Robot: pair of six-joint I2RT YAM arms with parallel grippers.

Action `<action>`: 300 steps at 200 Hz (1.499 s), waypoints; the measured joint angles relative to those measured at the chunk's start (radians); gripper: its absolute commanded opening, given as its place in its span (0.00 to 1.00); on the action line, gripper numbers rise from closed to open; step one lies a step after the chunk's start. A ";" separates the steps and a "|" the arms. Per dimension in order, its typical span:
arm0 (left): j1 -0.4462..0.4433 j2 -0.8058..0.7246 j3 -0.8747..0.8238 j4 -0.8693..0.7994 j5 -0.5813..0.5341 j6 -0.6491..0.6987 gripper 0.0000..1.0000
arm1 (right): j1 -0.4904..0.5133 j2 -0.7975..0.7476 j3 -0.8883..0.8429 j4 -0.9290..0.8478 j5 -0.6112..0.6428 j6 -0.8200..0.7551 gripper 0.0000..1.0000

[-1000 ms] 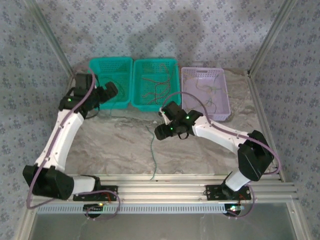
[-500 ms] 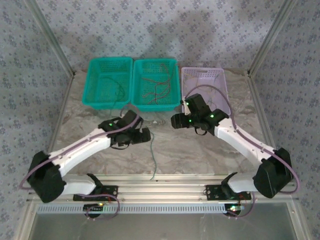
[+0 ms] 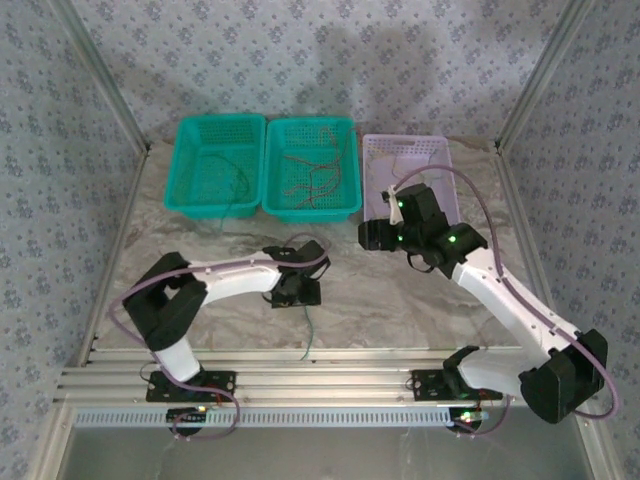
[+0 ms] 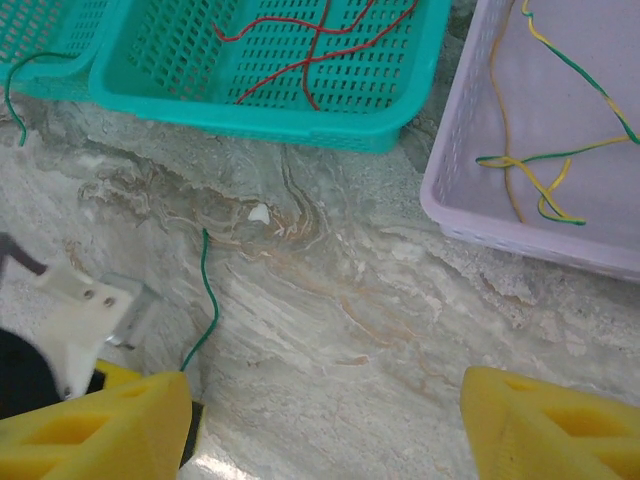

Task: Untangle the cables

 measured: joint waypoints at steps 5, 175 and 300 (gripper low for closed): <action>0.000 0.013 0.012 -0.014 -0.005 -0.006 0.46 | 0.000 -0.003 -0.001 -0.003 0.000 0.000 0.73; 0.456 -0.446 0.279 -0.135 -0.097 0.282 0.00 | -0.023 -0.175 -0.013 -0.067 0.005 0.000 0.74; 0.843 0.317 0.930 -0.133 -0.007 0.296 0.00 | 0.069 -0.148 0.011 -0.060 0.012 0.000 0.75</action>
